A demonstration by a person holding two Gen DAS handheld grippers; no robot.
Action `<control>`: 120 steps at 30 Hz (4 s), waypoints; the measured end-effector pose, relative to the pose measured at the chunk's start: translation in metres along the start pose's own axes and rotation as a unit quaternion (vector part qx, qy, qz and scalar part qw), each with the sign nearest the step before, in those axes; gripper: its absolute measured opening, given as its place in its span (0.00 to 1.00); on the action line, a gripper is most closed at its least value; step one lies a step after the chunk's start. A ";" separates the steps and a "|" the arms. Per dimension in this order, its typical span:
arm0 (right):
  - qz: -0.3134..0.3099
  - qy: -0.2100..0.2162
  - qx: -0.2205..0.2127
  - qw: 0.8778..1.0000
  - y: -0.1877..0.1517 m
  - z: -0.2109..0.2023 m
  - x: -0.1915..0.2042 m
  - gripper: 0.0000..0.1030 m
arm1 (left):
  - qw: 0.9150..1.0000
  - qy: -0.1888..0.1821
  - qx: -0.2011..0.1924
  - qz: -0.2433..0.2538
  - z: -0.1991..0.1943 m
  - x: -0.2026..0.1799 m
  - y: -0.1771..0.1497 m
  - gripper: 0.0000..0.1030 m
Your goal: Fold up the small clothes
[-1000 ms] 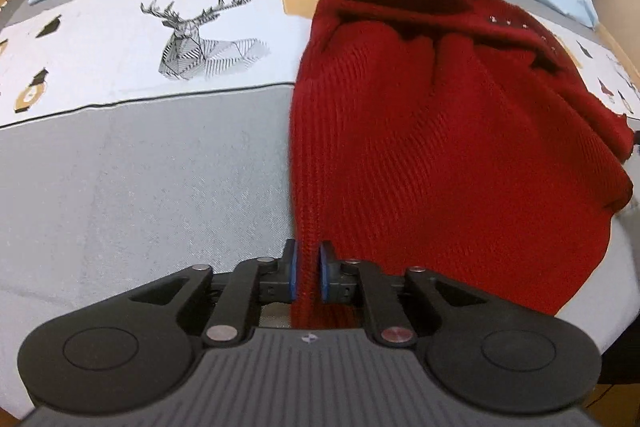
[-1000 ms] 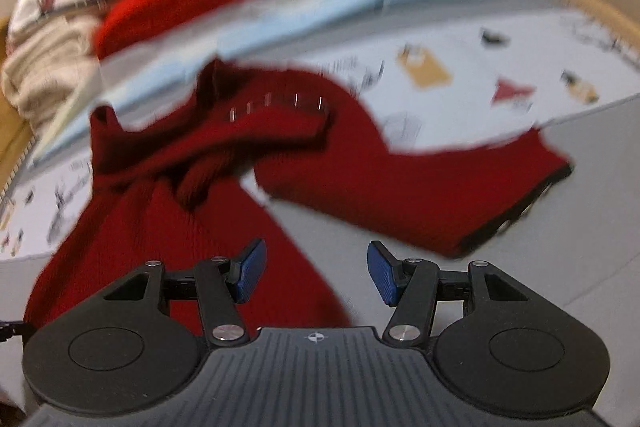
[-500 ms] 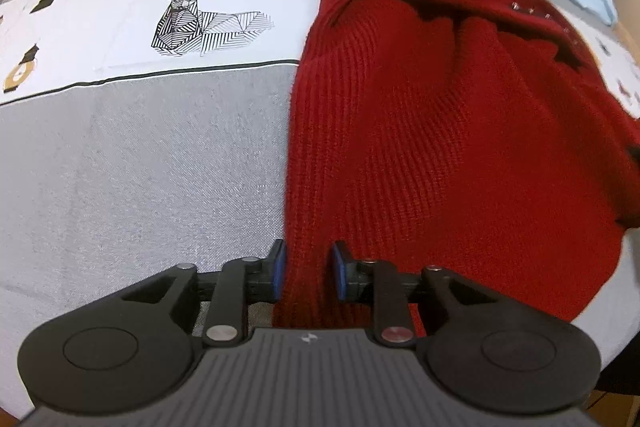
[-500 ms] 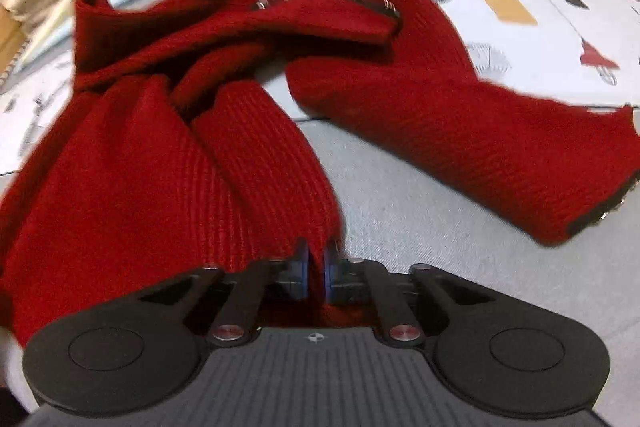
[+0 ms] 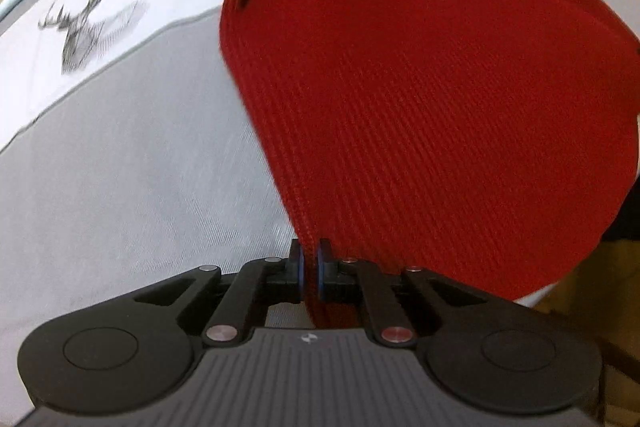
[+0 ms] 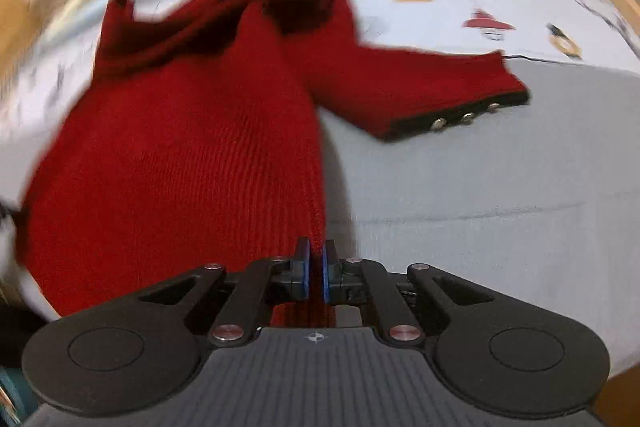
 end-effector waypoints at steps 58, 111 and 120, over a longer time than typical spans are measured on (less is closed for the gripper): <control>0.469 -0.164 -0.202 0.844 0.082 0.101 -0.241 0.18 | 0.981 0.027 -0.165 -0.099 -0.017 -0.022 0.150 0.17; 0.180 0.057 -0.032 0.981 0.179 0.187 0.035 0.47 | 0.780 0.456 -0.181 -0.388 -0.041 0.206 0.126 0.15; 0.148 0.016 -0.001 0.989 0.169 0.209 0.037 0.45 | 0.919 0.113 -0.216 -0.310 0.019 0.128 0.182 0.31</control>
Point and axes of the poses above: each gripper's, at about its wrist camera, not at the fingertips, and z roughly the way its jaws point, x to its left, y to its top, the point moved 1 cm from there along z, roughly the way its jaws point, and after that the axes turned 10 degrees about -x, right-handed, at the moved point
